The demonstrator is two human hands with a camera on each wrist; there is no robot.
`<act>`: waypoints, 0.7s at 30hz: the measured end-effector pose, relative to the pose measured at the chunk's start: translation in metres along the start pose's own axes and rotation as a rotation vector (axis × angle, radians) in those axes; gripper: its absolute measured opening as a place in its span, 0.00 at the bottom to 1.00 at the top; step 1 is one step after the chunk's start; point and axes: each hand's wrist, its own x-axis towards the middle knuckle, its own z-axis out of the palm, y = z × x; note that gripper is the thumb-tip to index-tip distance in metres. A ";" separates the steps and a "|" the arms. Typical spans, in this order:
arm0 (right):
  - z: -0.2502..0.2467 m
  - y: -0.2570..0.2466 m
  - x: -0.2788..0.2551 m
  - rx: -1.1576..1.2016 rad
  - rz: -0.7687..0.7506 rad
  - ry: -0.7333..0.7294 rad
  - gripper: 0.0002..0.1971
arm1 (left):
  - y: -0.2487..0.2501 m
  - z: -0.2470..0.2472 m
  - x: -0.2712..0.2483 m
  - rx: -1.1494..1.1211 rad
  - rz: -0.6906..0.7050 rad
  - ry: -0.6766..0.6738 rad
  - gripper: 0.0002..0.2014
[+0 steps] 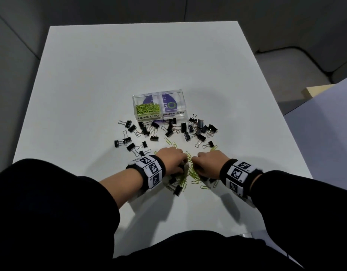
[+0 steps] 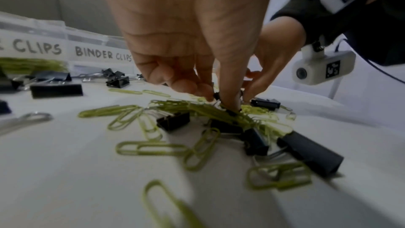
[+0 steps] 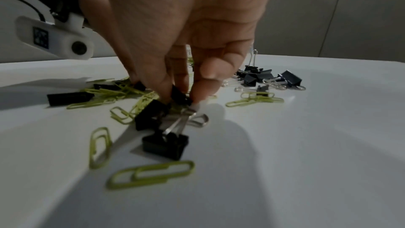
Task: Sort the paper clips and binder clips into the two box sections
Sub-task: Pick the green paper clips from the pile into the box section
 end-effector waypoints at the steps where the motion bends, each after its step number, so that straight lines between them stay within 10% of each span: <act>1: -0.002 -0.001 -0.001 0.007 -0.020 0.022 0.11 | -0.001 0.001 -0.001 -0.007 0.001 -0.003 0.18; 11: -0.042 0.030 0.019 0.339 0.154 0.269 0.10 | -0.035 -0.025 -0.012 -0.267 -0.094 0.186 0.12; 21: -0.051 0.029 0.066 0.485 0.358 0.194 0.18 | -0.071 -0.030 -0.001 -0.201 -0.307 0.452 0.18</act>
